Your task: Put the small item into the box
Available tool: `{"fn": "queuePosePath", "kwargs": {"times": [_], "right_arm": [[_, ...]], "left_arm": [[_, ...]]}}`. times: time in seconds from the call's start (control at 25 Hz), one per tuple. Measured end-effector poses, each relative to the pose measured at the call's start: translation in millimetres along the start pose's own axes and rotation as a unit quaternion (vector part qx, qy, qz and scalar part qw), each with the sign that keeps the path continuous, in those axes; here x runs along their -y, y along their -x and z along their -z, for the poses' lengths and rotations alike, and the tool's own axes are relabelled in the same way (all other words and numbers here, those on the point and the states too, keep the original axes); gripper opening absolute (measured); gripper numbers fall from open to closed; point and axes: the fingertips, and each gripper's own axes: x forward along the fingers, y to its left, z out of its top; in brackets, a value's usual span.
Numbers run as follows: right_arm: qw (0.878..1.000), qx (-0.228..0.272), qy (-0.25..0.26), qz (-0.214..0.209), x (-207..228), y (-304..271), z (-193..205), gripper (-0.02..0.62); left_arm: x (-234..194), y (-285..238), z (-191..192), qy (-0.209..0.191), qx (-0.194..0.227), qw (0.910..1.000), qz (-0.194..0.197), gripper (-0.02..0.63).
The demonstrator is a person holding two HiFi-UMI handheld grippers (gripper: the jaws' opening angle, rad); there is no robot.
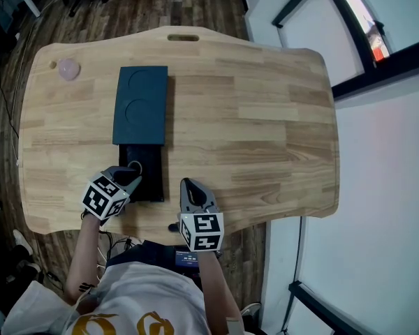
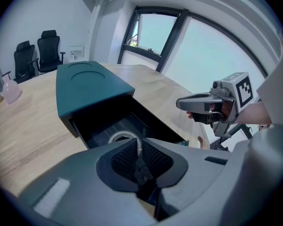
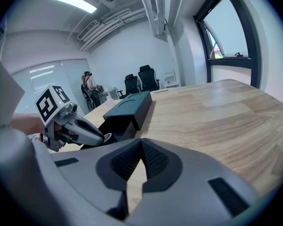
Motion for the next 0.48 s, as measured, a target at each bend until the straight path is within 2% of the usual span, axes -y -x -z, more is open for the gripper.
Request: {"fn": "queuePosePath", "kwargs": {"times": [0.24, 0.48], "right_arm": [[1.0, -0.001, -0.001, 0.005, 3.5, 4.8, 1.7, 0.005], [1.0, 0.013, 0.011, 0.011, 1.1, 17.7, -12.5, 0.003]], "left_arm": [[1.4, -0.6, -1.4, -0.007, 0.008, 0.9999, 0.0, 0.031], [-9.7, 18.5, -25.0, 0.031, 0.096, 0.9944, -0.03, 0.031]]}}
